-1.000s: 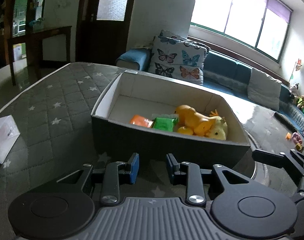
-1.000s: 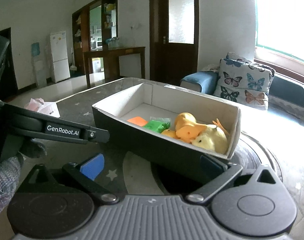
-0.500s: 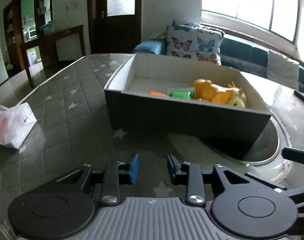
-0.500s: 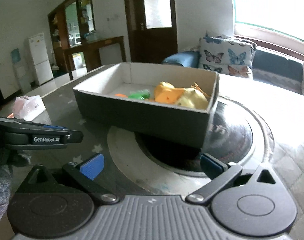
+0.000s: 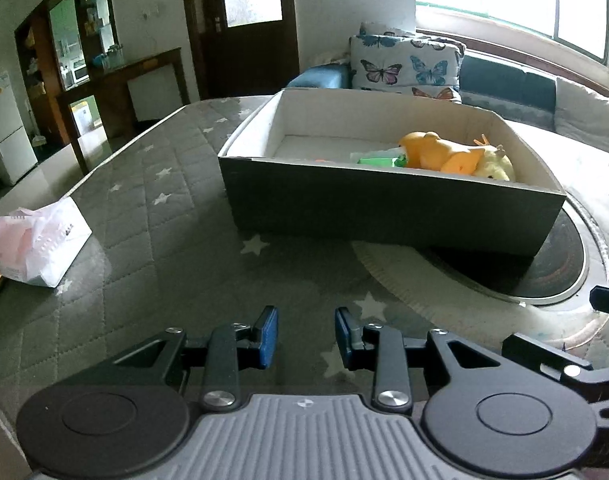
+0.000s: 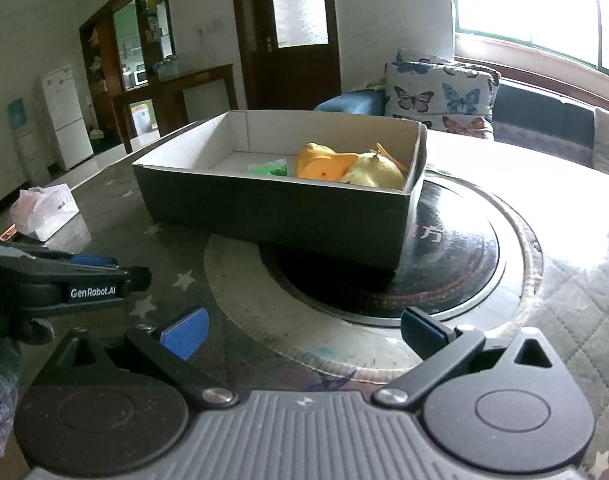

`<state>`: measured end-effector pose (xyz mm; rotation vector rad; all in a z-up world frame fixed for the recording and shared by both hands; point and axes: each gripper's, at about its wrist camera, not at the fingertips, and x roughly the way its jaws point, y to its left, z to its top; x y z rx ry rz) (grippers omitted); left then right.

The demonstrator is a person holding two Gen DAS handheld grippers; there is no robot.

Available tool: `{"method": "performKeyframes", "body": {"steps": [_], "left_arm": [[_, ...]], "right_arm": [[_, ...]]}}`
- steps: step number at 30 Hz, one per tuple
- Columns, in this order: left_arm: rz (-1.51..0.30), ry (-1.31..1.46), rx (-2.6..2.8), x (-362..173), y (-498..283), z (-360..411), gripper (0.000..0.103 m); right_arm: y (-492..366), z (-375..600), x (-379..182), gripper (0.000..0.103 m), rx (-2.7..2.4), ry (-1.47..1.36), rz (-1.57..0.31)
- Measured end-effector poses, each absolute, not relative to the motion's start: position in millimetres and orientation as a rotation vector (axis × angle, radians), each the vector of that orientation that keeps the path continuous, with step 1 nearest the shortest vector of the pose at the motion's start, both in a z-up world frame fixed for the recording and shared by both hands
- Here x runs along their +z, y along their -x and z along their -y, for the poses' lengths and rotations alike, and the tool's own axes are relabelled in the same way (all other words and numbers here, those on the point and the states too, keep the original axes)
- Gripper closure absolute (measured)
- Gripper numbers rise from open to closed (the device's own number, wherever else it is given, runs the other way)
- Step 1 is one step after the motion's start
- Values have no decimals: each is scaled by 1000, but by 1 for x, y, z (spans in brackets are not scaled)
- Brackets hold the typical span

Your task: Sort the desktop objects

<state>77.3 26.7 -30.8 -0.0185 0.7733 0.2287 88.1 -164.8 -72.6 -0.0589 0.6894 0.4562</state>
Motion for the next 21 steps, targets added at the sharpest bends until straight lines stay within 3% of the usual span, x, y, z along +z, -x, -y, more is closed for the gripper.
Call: {"method": "performKeyframes", "body": {"steps": [21], "left_arm": [[-771,-4,220,-28,-83,-23,69]], "right_arm": [[-96,161,-77,0,437,54,-710]]}}
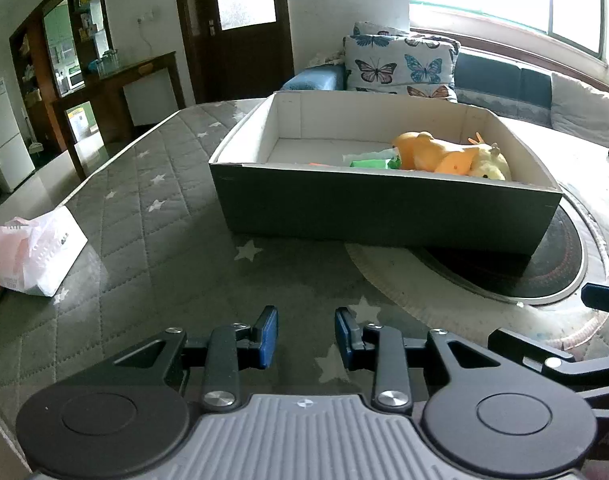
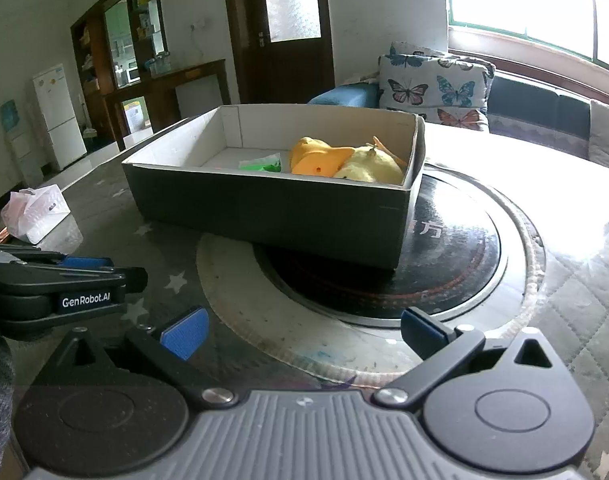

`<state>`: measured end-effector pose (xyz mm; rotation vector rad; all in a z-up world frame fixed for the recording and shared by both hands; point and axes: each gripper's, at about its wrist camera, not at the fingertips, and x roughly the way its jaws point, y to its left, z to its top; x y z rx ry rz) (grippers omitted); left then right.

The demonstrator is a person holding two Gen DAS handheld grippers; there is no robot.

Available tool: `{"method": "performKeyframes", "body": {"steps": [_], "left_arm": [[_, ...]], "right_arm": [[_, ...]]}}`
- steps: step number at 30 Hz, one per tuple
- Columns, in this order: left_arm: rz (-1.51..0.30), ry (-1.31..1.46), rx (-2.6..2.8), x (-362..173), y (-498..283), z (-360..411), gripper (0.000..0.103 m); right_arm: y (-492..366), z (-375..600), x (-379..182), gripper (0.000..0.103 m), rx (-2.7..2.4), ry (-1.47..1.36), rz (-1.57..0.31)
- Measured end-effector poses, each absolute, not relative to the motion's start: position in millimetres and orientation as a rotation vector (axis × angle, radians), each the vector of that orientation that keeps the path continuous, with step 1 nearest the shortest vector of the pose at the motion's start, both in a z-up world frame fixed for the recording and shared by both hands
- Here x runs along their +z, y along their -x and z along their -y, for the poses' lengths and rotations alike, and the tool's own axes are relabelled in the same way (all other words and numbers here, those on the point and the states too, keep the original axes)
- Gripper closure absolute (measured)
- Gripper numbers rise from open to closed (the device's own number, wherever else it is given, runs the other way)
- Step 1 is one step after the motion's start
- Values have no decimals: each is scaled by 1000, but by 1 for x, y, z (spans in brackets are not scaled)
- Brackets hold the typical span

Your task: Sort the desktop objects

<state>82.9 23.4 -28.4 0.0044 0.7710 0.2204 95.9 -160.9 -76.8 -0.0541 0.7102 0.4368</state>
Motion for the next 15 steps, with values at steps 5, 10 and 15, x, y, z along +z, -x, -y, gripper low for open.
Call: {"method": "performKeyframes", "body": {"steps": [5,10,15], "left_arm": [[-774,-3,219,-30,-86,-24,69],[-775,-6,220,-29,-89,-25,69],[-768,-11,213,-25,-93,-26,69]], "right_arm": [[-100,159,-77,0,437,54,-715],[-104,157,-76,0,428,54,-720],[-108,157,-77,0,417,52,-734]]}}
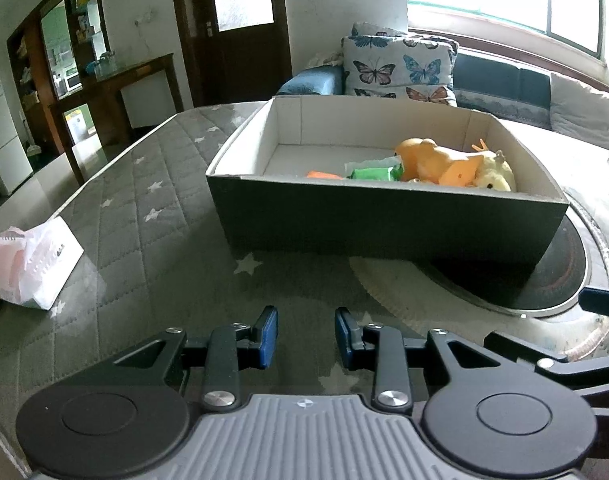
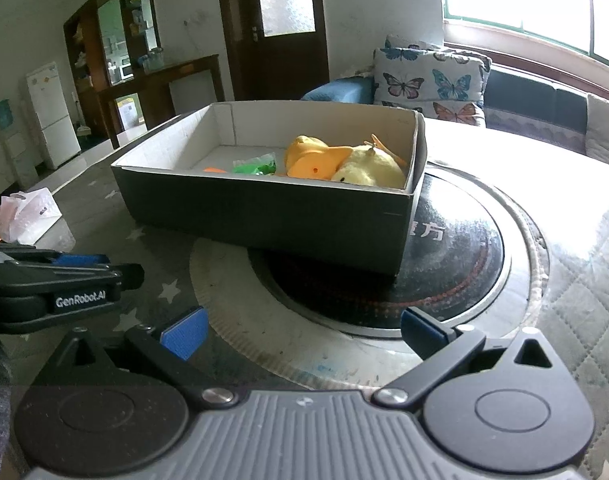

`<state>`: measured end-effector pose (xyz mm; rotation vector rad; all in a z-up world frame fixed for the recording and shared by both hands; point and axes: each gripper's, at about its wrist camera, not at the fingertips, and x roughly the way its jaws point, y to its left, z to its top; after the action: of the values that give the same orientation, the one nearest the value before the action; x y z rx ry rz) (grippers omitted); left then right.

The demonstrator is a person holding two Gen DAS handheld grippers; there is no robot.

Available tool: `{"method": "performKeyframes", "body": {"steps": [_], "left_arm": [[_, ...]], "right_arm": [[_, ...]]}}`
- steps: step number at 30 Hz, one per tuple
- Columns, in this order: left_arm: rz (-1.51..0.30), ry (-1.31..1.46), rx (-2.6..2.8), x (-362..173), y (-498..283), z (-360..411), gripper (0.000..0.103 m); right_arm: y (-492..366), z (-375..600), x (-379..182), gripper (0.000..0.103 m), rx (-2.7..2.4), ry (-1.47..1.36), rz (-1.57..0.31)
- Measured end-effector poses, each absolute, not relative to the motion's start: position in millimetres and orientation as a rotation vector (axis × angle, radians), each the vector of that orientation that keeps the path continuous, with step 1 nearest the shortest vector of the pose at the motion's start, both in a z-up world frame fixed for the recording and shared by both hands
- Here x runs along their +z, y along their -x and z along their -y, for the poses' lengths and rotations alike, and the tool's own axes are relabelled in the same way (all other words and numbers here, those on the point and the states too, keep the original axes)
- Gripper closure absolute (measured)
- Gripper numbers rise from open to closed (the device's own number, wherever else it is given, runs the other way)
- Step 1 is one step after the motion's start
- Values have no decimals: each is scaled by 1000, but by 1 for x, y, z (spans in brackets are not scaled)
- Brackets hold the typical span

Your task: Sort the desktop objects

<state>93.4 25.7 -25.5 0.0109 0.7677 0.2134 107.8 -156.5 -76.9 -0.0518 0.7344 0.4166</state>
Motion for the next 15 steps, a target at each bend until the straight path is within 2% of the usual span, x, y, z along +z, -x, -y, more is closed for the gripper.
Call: {"method": "performKeyframes", "body": {"steps": [15], "left_arm": [[-772,-20,196,-23,-111,-26,69]], "right_arm": [[-122,153,-77,0,403,53,-752]]}}
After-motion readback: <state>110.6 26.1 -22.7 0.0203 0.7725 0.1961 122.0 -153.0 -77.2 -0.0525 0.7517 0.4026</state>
